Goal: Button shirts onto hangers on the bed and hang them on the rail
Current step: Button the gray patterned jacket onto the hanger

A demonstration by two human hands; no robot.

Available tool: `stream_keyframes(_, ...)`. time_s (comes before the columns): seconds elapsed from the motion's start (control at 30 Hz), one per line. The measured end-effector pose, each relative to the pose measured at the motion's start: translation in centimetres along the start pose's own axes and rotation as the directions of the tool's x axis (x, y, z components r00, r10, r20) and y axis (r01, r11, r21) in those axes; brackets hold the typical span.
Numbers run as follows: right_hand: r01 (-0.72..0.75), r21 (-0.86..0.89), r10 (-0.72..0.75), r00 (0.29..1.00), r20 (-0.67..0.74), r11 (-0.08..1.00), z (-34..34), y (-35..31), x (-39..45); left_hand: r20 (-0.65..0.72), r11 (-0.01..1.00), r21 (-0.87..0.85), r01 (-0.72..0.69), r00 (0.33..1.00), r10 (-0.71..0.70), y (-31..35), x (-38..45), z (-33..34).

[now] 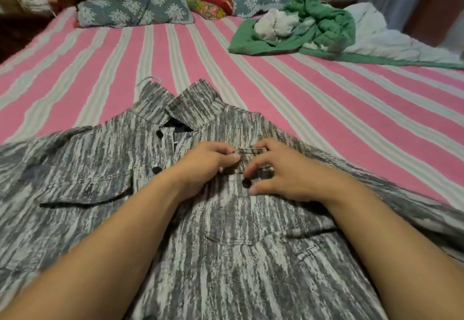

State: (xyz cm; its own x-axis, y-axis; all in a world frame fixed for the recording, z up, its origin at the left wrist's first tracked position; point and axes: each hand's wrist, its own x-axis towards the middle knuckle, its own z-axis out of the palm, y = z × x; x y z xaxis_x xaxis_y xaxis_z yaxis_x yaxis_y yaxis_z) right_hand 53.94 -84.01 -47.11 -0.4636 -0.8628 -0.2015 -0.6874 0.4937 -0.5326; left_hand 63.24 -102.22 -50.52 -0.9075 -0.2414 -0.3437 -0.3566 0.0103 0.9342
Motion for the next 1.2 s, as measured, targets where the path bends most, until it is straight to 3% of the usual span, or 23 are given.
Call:
stream_keyframes(0.1,0.019,-0.064,-0.023,0.998,-0.063,0.998,0.7,-0.6,-0.1,0.13,0.996,-0.062,0.062,0.99,-0.054,0.0,0.1,-0.6)
stream_keyframes(0.33,0.038,-0.296,-0.096,0.978,-0.185,0.955,2.3,-0.9,0.0,0.102,0.996,-0.07,0.047,0.994,-0.04,-0.2,-0.3,-0.5)
stream_keyframes(0.53,0.077,-0.228,-0.141,0.95,-0.278,0.971,2.8,-0.7,0.1,0.016,0.956,0.292,-0.028,1.0,0.024,0.0,-2.4,0.2)
stream_keyframes(0.7,0.025,-0.169,-0.093,0.908,-0.409,0.985,3.6,-1.2,0.0,-0.056,0.983,0.184,0.016,0.998,-0.006,0.5,-3.4,1.0)
stream_keyframes(0.9,0.03,-0.187,-0.112,0.887,-0.448,0.982,4.0,-1.3,-0.2,-0.051,0.987,0.16,-0.027,0.998,0.036,-0.2,-4.5,1.3)
stream_keyframes(1.2,0.087,-0.28,-0.214,0.858,-0.466,0.956,4.2,-1.4,-0.2,-0.063,0.935,0.34,-0.1,0.99,0.129,-0.3,-4.3,0.2)
